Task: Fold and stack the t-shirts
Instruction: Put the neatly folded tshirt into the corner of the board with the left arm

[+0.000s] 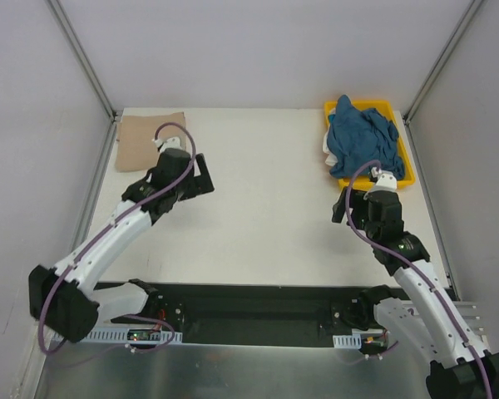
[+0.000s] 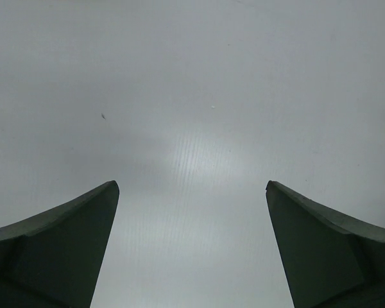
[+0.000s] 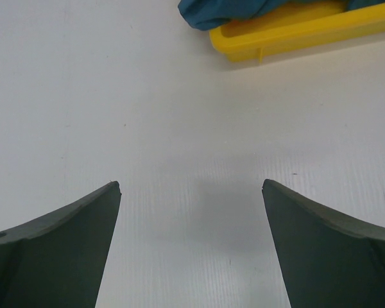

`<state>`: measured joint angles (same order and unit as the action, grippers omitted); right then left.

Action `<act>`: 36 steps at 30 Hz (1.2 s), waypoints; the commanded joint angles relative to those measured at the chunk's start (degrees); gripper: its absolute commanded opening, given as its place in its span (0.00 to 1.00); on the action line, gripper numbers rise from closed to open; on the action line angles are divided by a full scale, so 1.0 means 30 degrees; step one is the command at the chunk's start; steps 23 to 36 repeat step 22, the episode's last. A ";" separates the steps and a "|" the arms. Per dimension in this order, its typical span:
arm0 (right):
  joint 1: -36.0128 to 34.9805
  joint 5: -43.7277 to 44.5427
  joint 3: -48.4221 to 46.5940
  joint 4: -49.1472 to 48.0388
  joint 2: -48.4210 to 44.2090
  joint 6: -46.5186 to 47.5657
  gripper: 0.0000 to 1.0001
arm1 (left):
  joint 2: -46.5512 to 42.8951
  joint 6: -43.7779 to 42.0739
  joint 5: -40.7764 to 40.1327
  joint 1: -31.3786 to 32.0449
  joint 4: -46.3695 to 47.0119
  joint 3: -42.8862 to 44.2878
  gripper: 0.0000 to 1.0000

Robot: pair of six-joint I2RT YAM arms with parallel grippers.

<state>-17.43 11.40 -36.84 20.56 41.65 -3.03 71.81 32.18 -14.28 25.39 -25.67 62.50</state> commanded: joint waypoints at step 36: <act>0.0010 -0.1511 0.4662 -0.3745 -0.3833 -0.0984 0.96 | -1.2013 0.1166 -0.1567 0.0444 0.4455 -1.1399 0.99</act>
